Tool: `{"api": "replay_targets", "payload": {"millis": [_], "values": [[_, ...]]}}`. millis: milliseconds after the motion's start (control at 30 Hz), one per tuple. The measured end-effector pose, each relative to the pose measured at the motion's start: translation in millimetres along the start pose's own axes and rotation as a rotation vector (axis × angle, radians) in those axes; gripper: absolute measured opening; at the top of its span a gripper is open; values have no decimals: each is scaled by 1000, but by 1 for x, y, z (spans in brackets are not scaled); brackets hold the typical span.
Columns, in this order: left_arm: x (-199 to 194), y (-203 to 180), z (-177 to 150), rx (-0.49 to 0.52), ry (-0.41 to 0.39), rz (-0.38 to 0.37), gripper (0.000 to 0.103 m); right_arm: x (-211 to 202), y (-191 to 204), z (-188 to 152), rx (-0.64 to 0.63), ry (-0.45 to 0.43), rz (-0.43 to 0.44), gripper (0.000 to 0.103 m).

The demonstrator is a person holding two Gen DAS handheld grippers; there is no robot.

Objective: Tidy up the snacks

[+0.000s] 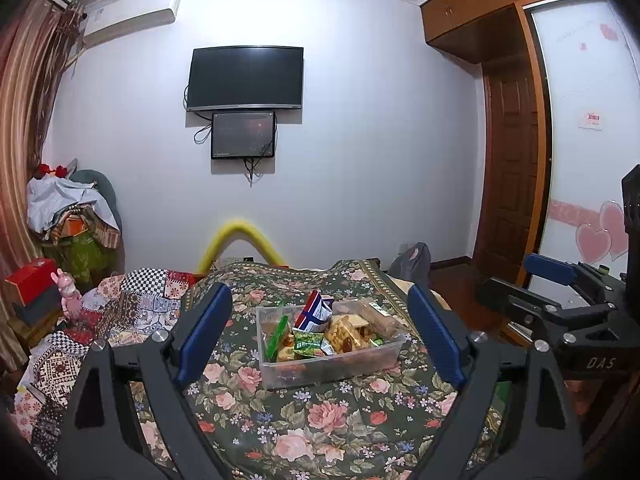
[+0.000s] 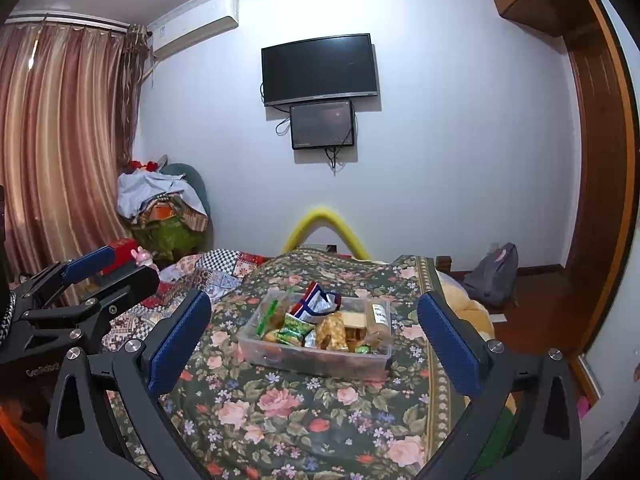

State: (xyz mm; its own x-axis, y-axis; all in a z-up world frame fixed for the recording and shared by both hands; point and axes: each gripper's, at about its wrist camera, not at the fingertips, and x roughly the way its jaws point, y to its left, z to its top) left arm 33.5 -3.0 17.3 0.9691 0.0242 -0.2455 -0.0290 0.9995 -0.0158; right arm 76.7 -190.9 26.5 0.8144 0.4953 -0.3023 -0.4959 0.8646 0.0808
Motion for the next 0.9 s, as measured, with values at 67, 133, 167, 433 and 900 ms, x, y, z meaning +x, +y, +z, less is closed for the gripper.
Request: {"api": "replay_targets", "payload": {"millis": [67,133,167,433,900], "values": [[1,1,-1,-5,2,1,90,-1,0,-1,4,3,0,103],[1,2,-2,-9,4,1,91,0,-1,-1,8,6,1,103],[1,2,-3,-10,4,1,91,-4,0,-4,7,6,-1,103],[4,2,-9,-14,2,8,97,-5,2,-6,2,11,-7,103],[4,5,-8,-23,0,20,102,-7,1,-7,20,2,-33,103]]}}
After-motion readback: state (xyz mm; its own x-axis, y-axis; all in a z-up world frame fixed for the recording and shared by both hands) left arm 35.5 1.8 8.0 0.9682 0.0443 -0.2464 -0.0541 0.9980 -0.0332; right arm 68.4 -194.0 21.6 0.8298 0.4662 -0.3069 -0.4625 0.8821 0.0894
